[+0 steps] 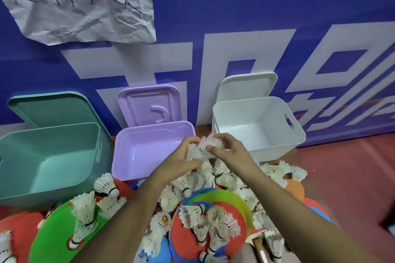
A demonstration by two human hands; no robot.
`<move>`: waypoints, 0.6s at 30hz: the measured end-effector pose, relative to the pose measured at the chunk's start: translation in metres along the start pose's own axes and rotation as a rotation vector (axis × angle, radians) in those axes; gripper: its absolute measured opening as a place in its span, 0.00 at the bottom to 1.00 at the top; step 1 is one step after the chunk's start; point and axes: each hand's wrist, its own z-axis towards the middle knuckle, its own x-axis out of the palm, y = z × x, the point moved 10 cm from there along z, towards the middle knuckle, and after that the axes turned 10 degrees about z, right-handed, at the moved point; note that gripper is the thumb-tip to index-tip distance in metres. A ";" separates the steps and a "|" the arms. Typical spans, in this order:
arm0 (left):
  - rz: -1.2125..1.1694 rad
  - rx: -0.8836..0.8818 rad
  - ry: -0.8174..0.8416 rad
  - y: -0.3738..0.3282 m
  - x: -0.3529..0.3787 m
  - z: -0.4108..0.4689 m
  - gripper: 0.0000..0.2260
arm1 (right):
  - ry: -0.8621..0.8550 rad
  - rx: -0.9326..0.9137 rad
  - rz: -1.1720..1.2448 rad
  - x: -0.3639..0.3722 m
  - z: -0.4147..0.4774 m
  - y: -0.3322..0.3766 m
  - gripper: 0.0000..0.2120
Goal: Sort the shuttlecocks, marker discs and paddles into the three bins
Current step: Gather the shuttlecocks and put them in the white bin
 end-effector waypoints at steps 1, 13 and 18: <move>0.047 0.023 0.029 -0.014 0.004 0.014 0.23 | -0.016 -0.024 -0.050 -0.013 0.007 0.007 0.16; 0.625 0.041 0.003 -0.067 0.086 0.183 0.31 | -0.097 0.074 -0.452 -0.157 0.125 -0.041 0.14; 0.731 -0.033 0.054 -0.032 0.106 0.198 0.28 | 0.061 0.131 -0.598 -0.147 0.143 -0.083 0.17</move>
